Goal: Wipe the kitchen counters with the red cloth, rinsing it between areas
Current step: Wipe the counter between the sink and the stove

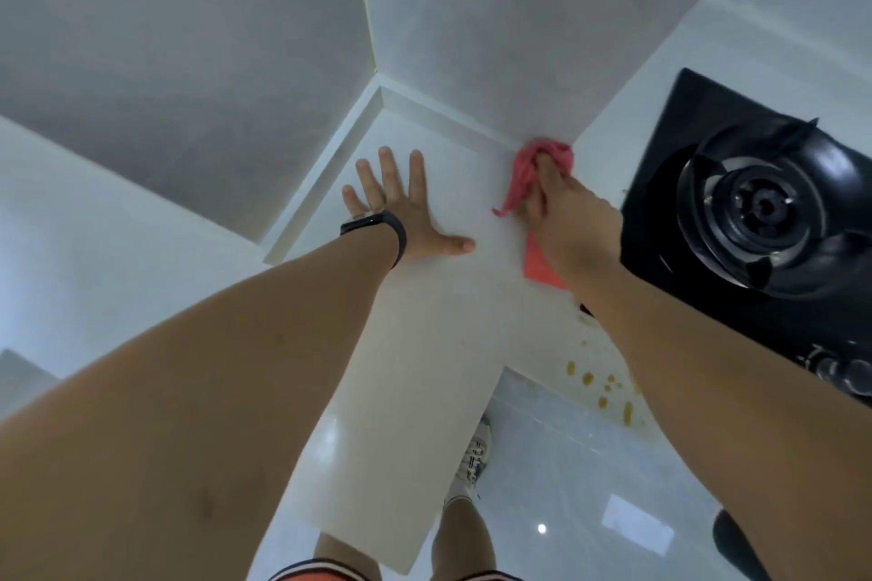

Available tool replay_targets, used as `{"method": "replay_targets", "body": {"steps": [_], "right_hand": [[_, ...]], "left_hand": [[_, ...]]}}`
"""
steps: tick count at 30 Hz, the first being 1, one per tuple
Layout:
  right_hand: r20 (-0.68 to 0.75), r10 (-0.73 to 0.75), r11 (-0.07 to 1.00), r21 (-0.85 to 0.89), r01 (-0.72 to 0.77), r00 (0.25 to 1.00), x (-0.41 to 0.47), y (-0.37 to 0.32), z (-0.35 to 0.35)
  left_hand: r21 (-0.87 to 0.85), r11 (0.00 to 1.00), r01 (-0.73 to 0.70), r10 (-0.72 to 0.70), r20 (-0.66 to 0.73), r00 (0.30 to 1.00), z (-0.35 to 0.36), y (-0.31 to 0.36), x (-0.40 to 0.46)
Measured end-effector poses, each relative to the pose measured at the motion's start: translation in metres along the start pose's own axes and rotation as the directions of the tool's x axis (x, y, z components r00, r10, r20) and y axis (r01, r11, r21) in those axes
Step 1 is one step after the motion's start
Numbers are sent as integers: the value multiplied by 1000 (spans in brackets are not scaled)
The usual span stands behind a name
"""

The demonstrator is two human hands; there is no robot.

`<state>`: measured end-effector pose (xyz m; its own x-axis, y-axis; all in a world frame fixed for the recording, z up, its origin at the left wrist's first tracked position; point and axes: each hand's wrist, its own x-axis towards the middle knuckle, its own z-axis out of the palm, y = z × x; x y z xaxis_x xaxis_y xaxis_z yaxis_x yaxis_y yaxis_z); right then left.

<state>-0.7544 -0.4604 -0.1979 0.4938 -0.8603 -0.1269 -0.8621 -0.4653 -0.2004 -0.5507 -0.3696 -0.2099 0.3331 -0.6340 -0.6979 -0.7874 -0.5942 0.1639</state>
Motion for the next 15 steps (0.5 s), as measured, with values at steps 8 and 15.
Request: {"method": "replay_targets", "body": {"steps": [8, 15], "right_hand": [[-40, -48, 996, 68, 50, 998, -26, -1, 14], [-122, -231, 967, 76, 241, 965, -40, -7, 44]], "left_hand": [[1, 1000, 2, -2, -8, 1000, -2, 3, -7], [17, 1000, 12, -12, 1, 1000, -1, 5, -7]]}}
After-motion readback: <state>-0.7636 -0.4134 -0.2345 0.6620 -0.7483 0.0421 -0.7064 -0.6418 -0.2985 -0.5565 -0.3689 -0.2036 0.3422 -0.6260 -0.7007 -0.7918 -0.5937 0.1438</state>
